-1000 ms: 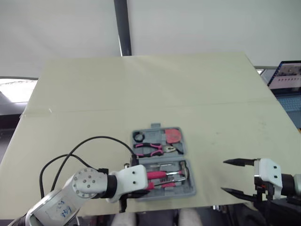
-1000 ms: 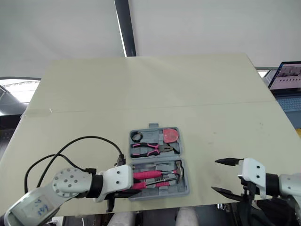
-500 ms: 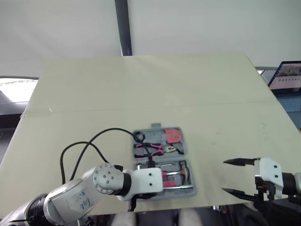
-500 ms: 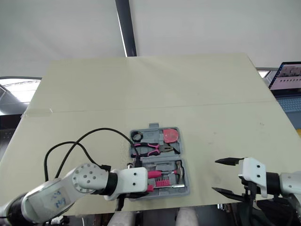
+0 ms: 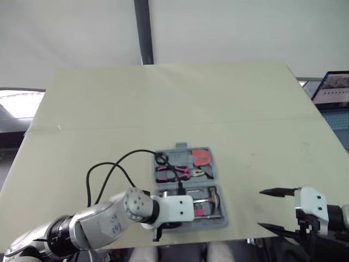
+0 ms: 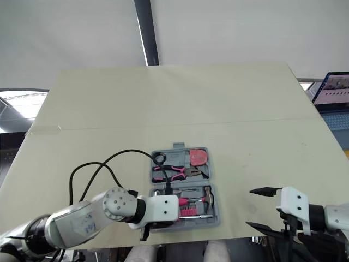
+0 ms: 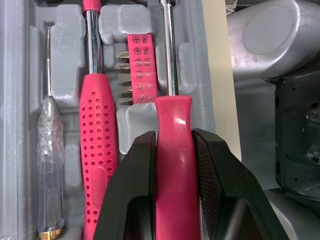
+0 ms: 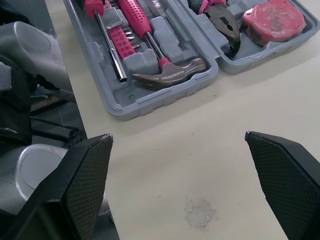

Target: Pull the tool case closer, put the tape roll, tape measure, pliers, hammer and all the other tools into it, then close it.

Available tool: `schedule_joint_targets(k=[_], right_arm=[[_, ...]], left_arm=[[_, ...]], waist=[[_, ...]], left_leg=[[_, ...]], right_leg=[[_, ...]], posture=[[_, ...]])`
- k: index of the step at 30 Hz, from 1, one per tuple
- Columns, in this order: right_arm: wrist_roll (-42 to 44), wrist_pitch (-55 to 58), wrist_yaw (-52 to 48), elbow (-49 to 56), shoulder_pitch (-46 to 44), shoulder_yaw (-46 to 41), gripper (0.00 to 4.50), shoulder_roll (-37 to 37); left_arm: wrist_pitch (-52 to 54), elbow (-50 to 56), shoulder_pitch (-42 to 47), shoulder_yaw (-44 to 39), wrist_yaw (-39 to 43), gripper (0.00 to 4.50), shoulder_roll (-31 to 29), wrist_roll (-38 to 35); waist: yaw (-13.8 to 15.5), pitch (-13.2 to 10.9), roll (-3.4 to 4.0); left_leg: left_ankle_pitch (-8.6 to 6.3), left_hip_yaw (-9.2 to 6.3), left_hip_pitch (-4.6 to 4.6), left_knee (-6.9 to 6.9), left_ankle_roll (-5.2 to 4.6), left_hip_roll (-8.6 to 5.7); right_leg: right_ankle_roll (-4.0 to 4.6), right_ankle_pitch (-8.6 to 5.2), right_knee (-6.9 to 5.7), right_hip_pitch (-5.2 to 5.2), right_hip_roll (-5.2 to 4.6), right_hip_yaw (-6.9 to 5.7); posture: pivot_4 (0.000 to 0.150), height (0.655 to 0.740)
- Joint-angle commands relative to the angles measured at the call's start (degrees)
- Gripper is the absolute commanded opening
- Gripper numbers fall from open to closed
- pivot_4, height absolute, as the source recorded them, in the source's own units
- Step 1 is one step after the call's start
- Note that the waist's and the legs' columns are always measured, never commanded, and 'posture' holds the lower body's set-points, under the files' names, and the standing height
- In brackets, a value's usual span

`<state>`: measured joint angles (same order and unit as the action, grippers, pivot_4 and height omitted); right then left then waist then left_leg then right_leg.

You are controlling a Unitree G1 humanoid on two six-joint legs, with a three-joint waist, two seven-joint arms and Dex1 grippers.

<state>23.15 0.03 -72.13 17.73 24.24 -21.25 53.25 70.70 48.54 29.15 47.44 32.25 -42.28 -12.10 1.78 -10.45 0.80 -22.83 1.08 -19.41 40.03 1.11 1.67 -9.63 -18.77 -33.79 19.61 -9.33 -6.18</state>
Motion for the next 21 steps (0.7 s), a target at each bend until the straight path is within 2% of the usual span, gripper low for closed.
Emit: schedule_joint_targets(k=[1, 21], right_arm=[[0.70, 0.20, 0.49, 1.63, 0.62, -2.52, 4.50, -0.08], [0.50, 1.50, 1.85, 3.67, 2.51, -4.13, 4.50, -0.59]], left_arm=[[-0.46, -0.18, 1.09, 1.04, -0.33, 0.60, 1.02, 0.78], [-3.30, -6.76, 4.26, 6.06, 0.00, 0.60, 5.75, 3.41]], waist=[[0.09, 0.00, 0.00], [1.24, 0.00, 0.00]], left_leg=[[0.00, 0.00, 0.00, 0.00, 0.00, 0.00], [0.01, 0.01, 0.00, 0.07, -0.02, -0.01]], right_leg=[[0.00, 0.00, -0.01, 0.00, 0.00, 0.00], [-0.01, 0.01, -0.05, 0.00, 0.00, 0.01]], posture=[[0.150, 0.7360], [0.150, 0.7360]])
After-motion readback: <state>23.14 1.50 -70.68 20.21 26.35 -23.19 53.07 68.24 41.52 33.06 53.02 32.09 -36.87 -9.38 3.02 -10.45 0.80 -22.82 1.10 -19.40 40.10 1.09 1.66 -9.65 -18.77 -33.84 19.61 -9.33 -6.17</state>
